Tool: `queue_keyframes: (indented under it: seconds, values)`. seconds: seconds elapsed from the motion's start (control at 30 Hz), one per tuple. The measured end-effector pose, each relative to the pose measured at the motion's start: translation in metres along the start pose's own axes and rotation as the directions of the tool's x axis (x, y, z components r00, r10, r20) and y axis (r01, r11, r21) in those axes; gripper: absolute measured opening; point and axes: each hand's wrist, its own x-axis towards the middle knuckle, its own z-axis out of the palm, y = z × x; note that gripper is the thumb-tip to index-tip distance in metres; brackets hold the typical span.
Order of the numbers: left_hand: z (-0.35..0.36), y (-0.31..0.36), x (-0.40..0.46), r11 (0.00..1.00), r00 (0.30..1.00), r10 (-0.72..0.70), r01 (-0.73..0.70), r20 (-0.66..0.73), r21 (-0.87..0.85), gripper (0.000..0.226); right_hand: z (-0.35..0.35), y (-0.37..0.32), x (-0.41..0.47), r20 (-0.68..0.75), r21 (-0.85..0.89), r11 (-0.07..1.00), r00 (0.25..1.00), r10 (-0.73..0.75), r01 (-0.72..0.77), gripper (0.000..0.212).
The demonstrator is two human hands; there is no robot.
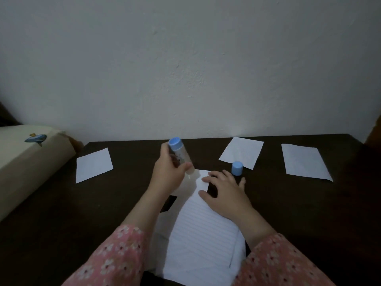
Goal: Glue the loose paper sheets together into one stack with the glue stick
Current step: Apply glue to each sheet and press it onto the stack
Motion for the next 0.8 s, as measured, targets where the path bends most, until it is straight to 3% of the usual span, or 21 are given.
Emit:
queue_keyframes:
  seconds: [0.17,0.53,0.8]
  values:
    - [0.018,0.010,0.022,0.983,0.990,0.064,-0.084,0.125,0.161,0.060,0.000,0.000,0.000,-0.004,0.003,1.000,1.000,-0.006,0.006,0.045]
    - [0.034,-0.003,0.026,0.960,0.972,0.150,-0.187,0.178,0.211,0.053,0.000,-0.003,0.000,0.000,-0.054,0.999,1.000,-0.007,0.007,0.036]
    - [0.018,-0.012,0.033,0.954,0.974,0.113,-0.162,0.199,0.252,0.070,0.000,-0.003,-0.001,0.004,-0.071,0.997,1.000,-0.005,0.006,0.041]
